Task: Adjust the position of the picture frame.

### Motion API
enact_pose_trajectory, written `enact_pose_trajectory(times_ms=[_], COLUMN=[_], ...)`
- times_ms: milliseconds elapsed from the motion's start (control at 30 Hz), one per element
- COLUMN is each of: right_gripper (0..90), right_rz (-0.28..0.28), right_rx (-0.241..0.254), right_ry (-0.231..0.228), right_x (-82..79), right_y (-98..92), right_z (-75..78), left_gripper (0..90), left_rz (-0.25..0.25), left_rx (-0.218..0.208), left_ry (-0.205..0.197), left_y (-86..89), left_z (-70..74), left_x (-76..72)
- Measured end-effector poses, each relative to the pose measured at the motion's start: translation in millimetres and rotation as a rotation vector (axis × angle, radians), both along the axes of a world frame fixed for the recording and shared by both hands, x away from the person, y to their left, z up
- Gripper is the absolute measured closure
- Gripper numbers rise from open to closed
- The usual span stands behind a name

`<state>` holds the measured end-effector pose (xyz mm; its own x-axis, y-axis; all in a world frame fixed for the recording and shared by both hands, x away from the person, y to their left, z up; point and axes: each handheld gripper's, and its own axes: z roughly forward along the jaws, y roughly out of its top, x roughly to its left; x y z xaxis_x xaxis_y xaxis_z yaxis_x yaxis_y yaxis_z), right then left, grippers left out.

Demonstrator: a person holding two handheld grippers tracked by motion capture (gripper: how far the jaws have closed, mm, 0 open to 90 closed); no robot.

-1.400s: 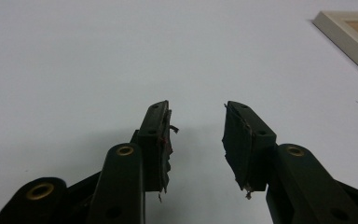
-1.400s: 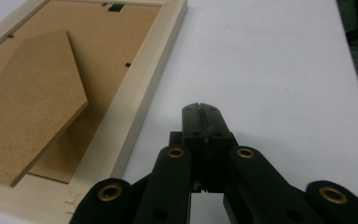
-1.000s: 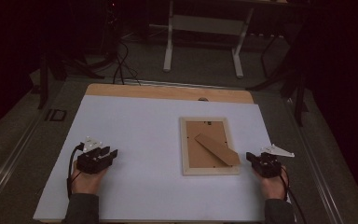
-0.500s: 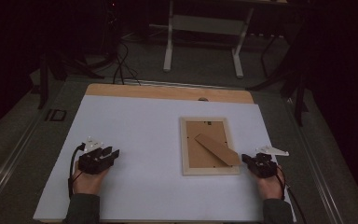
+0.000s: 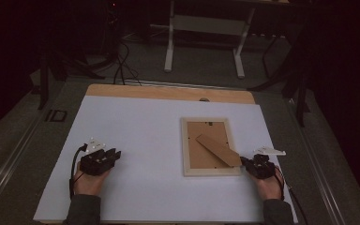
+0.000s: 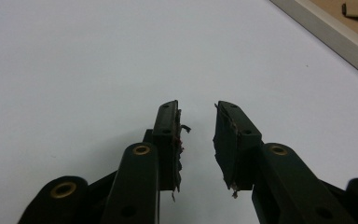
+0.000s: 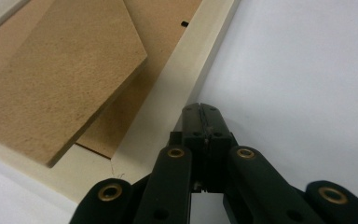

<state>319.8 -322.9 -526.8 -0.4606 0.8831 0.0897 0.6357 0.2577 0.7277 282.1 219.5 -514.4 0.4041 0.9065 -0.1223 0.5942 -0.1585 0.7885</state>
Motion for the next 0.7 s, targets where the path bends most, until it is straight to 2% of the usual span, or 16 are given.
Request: enact_pose_trajectory(times_ms=[367, 700], right_gripper=[89.8, 89.8], right_rz=[0.015, 0.029], right_rx=[0.003, 0.014], right_ry=[0.011, 0.012], right_x=[1.3, 0.2], right_y=[1.9, 1.6], right_z=[-2.9, -3.0], left_gripper=[70.7, 69.7], left_rz=[0.009, -0.005], left_rx=[-0.001, 0.006], left_ry=[-0.013, -0.011], left_y=[0.2, -2.4], left_z=[-0.5, -2.1], left_x=[-0.5, 0.2])
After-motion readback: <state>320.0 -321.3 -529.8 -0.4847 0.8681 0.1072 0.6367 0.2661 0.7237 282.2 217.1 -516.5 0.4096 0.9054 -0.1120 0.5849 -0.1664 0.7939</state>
